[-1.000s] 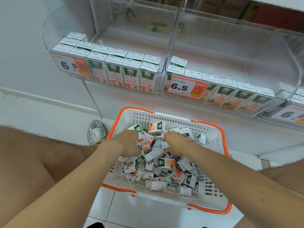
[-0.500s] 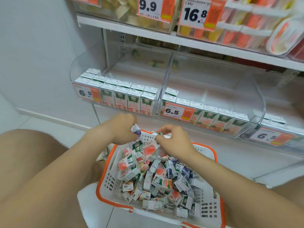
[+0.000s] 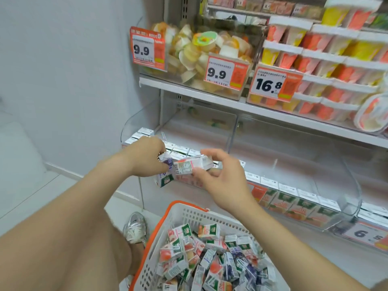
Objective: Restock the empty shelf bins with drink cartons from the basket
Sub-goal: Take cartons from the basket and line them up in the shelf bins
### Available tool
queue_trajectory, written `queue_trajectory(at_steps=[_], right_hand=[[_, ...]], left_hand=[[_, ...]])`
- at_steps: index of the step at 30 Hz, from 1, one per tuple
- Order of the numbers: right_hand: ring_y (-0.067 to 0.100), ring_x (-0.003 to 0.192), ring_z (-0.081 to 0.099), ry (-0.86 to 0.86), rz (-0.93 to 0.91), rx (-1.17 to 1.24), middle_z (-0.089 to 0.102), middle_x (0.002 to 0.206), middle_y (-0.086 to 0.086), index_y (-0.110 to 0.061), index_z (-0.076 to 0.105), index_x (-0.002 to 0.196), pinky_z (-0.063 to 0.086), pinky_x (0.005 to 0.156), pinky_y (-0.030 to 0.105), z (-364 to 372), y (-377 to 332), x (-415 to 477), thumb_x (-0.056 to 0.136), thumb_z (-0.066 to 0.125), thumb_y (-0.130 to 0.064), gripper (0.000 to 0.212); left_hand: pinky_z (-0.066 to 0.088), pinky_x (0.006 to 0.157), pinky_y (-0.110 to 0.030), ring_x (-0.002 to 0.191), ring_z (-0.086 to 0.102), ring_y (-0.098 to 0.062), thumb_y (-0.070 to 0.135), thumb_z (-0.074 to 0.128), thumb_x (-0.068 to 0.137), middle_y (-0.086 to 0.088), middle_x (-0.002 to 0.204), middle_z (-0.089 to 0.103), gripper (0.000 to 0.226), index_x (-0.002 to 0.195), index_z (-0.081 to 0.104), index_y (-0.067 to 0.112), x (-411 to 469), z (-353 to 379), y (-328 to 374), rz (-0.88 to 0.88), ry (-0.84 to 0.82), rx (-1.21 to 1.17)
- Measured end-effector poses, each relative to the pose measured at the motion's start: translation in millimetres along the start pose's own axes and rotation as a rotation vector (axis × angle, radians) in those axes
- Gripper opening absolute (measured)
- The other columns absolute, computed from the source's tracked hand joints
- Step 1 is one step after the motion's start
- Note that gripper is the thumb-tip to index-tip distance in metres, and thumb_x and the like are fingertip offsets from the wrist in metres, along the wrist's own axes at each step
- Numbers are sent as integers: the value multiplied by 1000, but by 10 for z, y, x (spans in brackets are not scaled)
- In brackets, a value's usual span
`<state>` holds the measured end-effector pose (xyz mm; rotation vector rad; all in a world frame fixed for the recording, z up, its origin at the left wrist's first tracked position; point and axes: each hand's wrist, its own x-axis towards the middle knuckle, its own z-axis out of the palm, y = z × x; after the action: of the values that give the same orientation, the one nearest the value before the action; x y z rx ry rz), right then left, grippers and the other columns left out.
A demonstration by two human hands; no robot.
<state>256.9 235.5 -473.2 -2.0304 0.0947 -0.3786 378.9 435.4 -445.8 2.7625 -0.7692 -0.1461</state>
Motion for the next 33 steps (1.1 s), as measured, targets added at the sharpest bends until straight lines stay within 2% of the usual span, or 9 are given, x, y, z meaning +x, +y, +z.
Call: queue_trajectory(at_steps=[2,4,10,15,17,20,25,29,33], right_hand=[[15,101,69,8,-143,-263,56,127,-6,-37,57,133,54,92,34,72,22,225,96,66,-44,38],[20,106,58,-36,-223,-438,45,130,-2,-27,51,139,47,92,35,192,1,449,103,59,-43,40],[34,91,57,123,-234,-417,59,111,7,-13,43,113,48,76,47,710,-234,1231,100,59,-53,45],[42,105,64,53,-167,-732,65,118,16,-7,49,121,46,77,44,1118,-184,1887,98,66,-52,53],[41,111,63,7,-68,-735,63,121,16,-6,54,122,46,79,44,1229,-126,2046,95,71,-49,53],[37,97,61,-115,31,-589,64,95,12,-9,59,88,41,61,35,1366,41,2203,93,75,-47,42],[31,81,55,-402,40,-555,61,76,8,-8,58,77,43,75,38,1391,138,2214,106,47,-35,41],[36,97,56,-351,-91,-618,62,91,12,-9,56,83,37,80,38,1210,61,2093,110,32,-28,41],[27,116,59,-125,-283,-446,72,114,2,-16,67,126,41,97,32,921,-82,1773,108,36,-21,36]], left_hand=[[42,58,-35,69,54,-28,35,75,79,-7,73,58,35,74,58,5,15,120,-99,-41,-44,49],[34,55,-33,59,42,-28,34,75,72,-5,63,47,40,62,43,14,46,205,-170,-24,-124,85],[55,77,-44,87,61,-26,38,79,78,-8,94,69,34,95,69,10,124,24,-311,13,-117,-38],[56,83,-50,87,65,-23,60,71,69,-5,97,73,46,93,74,21,83,-131,-547,-14,-44,-178],[55,86,-49,91,65,-26,55,74,75,-10,104,73,48,100,74,14,92,-126,-585,-10,-7,-172],[55,87,-45,90,65,-22,44,76,88,-6,111,71,34,111,73,18,157,-76,-639,-15,-26,-171],[55,84,-46,91,64,-23,40,66,97,-3,104,69,21,102,69,20,225,-16,-691,7,-79,-180],[56,83,-39,89,66,-17,40,62,102,3,103,70,11,100,67,31,186,-44,-601,6,-2,-346],[61,79,-42,85,72,-28,37,67,99,-9,99,76,20,102,74,19,142,-95,-431,-70,55,-501]])
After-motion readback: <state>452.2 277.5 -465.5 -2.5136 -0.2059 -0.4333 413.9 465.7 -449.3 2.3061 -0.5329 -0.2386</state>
